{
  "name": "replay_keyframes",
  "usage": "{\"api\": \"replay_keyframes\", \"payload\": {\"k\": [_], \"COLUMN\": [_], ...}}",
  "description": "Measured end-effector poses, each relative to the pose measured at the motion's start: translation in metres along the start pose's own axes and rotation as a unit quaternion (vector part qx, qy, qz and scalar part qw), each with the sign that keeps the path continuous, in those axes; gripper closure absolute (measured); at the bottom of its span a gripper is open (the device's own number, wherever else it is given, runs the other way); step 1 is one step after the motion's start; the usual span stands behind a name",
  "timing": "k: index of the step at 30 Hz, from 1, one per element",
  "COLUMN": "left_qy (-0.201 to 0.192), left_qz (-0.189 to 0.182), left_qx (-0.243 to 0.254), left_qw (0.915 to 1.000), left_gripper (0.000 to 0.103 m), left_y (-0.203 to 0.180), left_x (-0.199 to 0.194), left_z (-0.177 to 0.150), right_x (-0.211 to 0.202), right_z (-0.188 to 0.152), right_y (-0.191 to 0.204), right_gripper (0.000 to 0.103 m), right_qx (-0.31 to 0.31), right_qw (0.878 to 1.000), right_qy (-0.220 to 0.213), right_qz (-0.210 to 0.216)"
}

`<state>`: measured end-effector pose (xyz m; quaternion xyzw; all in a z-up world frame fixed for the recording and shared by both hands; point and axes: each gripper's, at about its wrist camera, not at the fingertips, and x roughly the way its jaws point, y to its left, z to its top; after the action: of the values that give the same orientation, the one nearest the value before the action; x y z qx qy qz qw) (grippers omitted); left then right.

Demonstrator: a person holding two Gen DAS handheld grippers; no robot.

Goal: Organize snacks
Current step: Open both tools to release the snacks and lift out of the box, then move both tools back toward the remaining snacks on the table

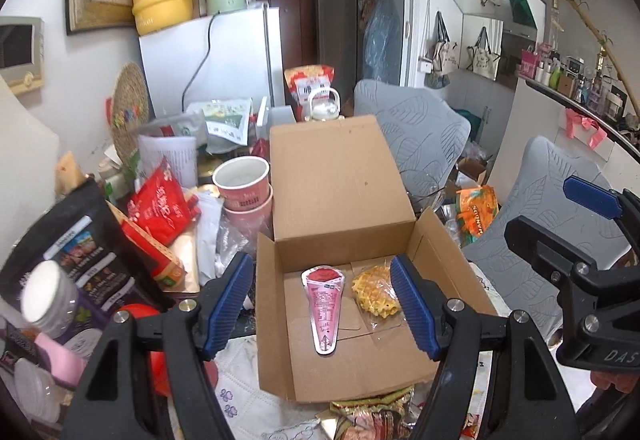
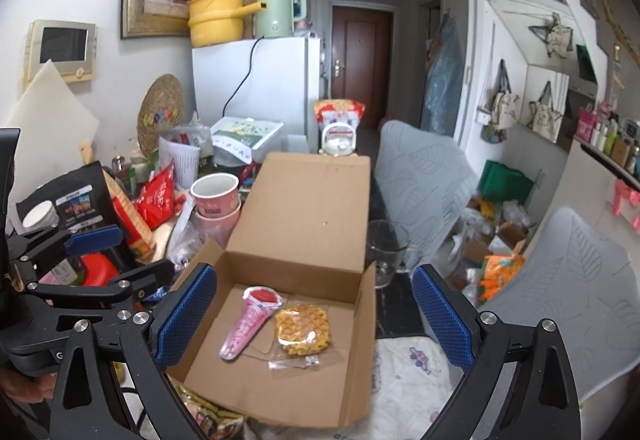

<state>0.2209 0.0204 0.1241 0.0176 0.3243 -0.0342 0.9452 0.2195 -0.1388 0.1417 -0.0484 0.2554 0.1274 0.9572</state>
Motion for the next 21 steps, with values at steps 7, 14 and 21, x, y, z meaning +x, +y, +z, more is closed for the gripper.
{"api": "replay_keyframes", "payload": {"k": [7,14,21], "left_qy": [-0.029,-0.051,-0.07], "left_qz": [0.0,-0.005,-0.002], "left_qx": [0.007,0.013,0.025], "left_qw": [0.9995,0.9986,0.9973], "left_gripper": [0.032,0.032,0.032], "left_y": [-0.004,-0.007,-0.012], "left_x": [-0.043,-0.082,-0.117], "left_z": [-0.007,-0.019,-0.038], "right_x": [-0.036,-0.07,-0.105], "right_z": [0.0,-0.007,-0.021], "right_y": [0.003,0.007,0.014], "right_gripper": [0.003,0.003,0.003], "right_qx": [0.007,0.015,0.002], "right_qw": [1.0,0.999,0.999], "right_qy": [-0.014,-0.028,-0.043], "right_qz": [-0.003,0.005,-0.004]}}
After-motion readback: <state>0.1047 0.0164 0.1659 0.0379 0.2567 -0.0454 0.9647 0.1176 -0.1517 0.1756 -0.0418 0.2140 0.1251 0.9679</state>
